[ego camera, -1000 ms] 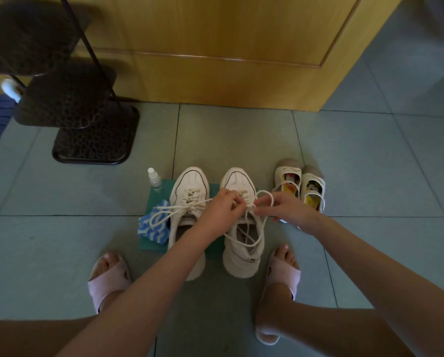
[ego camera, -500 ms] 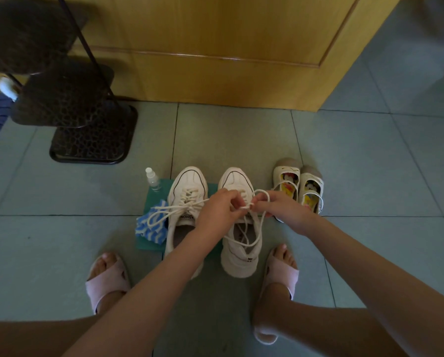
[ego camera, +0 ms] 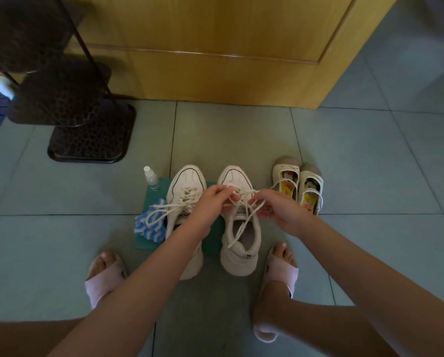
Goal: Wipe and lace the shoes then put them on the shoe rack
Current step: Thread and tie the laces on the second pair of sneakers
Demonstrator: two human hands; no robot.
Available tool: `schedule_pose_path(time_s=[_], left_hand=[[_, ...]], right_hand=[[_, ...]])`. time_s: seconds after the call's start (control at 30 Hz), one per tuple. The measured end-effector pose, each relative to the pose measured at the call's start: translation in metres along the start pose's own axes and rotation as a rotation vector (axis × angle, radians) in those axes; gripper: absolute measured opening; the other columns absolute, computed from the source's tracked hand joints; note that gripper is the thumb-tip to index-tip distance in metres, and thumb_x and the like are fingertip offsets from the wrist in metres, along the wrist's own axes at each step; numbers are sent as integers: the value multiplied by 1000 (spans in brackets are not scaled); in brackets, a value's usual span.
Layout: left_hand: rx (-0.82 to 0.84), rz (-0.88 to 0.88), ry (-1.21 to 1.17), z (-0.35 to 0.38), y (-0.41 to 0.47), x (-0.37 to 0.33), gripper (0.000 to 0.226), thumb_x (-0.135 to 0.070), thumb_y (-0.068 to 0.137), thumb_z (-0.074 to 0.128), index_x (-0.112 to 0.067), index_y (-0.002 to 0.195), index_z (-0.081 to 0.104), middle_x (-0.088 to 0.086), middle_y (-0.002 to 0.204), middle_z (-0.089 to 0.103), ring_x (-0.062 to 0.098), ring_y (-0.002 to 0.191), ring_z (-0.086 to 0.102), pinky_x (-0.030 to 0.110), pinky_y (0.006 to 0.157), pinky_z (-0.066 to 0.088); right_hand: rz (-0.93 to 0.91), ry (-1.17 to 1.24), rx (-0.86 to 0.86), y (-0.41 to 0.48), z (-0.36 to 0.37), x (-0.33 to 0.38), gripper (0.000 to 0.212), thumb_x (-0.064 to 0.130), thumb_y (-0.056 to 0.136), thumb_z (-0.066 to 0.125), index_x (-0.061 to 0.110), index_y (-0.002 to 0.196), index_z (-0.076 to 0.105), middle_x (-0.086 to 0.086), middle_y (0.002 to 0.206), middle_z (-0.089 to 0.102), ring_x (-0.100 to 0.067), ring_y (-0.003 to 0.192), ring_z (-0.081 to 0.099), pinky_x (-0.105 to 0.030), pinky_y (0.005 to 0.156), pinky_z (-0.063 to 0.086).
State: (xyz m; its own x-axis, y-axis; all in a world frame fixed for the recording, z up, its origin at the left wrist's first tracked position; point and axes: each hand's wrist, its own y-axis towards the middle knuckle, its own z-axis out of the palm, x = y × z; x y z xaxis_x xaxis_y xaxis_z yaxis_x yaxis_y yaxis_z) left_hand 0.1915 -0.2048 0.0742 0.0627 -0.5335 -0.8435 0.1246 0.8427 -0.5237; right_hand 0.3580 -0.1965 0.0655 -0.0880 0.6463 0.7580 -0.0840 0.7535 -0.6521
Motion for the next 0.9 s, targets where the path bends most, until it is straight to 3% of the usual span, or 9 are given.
schedule_pose_path(time_s=[0.1, 0.17, 0.3, 0.43, 0.53, 0.6, 0.77, 0.9], left_hand=[[3, 7, 96, -1, 4, -1, 17, -15, 95, 48, -5, 107, 55, 1, 80, 63, 12, 78, 60, 27, 82, 50], [22, 29, 195, 0, 6, -1, 16, -13, 93, 52, -8, 106, 60, 2, 88, 64, 12, 83, 61, 23, 78, 50], [78, 68, 309, 1, 4, -3, 19, -17, 92, 54, -18, 108, 64, -9, 97, 60, 5, 89, 57, 14, 71, 47], [147, 18, 308, 0, 1, -9, 27, -29, 95, 48, -18, 115, 63, -3, 100, 64, 11, 93, 59, 18, 77, 46], [193, -36, 248, -4, 0, -14, 25, -26, 94, 48, -14, 111, 63, 3, 105, 65, 15, 97, 59, 22, 84, 46], [198, -57, 153, -5, 0, -17, 20, -22, 94, 48, -13, 104, 63, 2, 95, 66, 14, 90, 60, 25, 87, 45], [169, -84, -136, -4, 4, -28, 24, -15, 96, 45, -11, 116, 56, 1, 82, 64, 12, 79, 61, 26, 80, 49], [113, -73, -106, -5, 4, -28, 18, -17, 96, 45, -17, 104, 61, 1, 86, 64, 14, 82, 60, 27, 77, 49]], right_hand=[[-25, -83, 21, -2, 1, 2, 9, 12, 89, 55, 8, 86, 62, -5, 81, 63, -15, 74, 57, -24, 69, 46], [-64, -141, 37, -3, 0, 5, 6, 12, 89, 57, 10, 86, 62, -6, 83, 64, -16, 77, 58, -24, 71, 48], [-56, -122, 97, -1, -5, 8, 8, 11, 85, 60, 12, 91, 65, -7, 91, 66, -20, 89, 61, -32, 85, 49], [-47, -57, 106, 2, -4, 8, 13, 14, 88, 58, 12, 99, 65, -5, 90, 67, -20, 90, 61, -38, 93, 47], [-37, -40, 78, 2, 0, 11, 21, 14, 88, 60, 8, 108, 62, -6, 94, 65, -21, 92, 61, -39, 94, 48], [-41, -33, 69, 2, 2, 14, 23, 8, 85, 62, 9, 108, 62, -8, 94, 64, -22, 91, 60, -41, 93, 48], [-53, -68, 80, 2, -3, 20, 19, 4, 81, 65, 12, 98, 64, -10, 91, 66, -25, 86, 61, -43, 91, 48], [-69, -1, 82, 0, -12, 25, 17, 5, 83, 65, 6, 101, 64, -7, 82, 67, -18, 74, 62, -32, 78, 52]])
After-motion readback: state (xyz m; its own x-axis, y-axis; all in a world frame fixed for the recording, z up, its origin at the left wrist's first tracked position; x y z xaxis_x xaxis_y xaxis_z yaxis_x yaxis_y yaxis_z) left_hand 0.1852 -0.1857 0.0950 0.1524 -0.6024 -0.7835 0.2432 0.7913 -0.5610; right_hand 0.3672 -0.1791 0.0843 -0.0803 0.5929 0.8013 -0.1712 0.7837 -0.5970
